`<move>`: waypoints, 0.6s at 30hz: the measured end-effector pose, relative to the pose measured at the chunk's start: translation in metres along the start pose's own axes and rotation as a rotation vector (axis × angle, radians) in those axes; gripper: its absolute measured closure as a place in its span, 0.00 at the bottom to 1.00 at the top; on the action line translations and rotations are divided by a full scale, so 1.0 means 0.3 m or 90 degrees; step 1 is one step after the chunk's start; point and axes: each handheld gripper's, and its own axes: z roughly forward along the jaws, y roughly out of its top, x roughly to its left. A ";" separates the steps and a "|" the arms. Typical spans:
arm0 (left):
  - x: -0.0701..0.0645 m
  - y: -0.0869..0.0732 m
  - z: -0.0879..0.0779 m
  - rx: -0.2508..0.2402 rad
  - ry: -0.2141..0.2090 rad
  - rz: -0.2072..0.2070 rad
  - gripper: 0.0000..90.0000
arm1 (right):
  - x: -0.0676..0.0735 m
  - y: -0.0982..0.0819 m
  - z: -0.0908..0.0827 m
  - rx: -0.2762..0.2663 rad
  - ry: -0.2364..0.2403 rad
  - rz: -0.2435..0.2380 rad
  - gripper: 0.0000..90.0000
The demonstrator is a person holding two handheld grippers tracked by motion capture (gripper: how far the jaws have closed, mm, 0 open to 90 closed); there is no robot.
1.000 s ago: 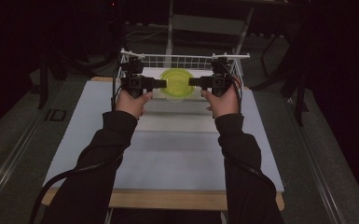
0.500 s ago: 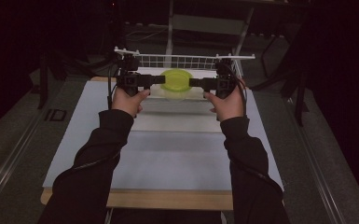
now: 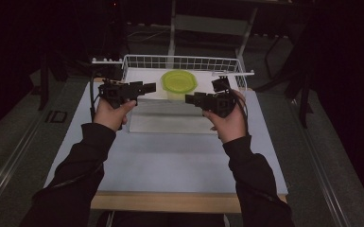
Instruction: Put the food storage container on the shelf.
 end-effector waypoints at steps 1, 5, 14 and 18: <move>0.003 -0.007 -0.016 -0.002 -0.012 0.016 0.34 | -0.002 -0.020 0.007 0.005 0.003 -0.006 0.73; 0.020 -0.037 -0.069 -0.021 -0.057 0.036 0.28 | -0.008 -0.050 0.017 0.016 -0.006 -0.007 0.89; 0.019 -0.237 -0.030 0.004 -0.057 0.083 0.01 | -0.015 -0.092 0.095 0.035 -0.009 -0.004 1.00; 0.016 -0.371 0.007 0.009 -0.031 0.111 0.01 | -0.009 -0.081 0.121 0.028 -0.003 0.003 1.00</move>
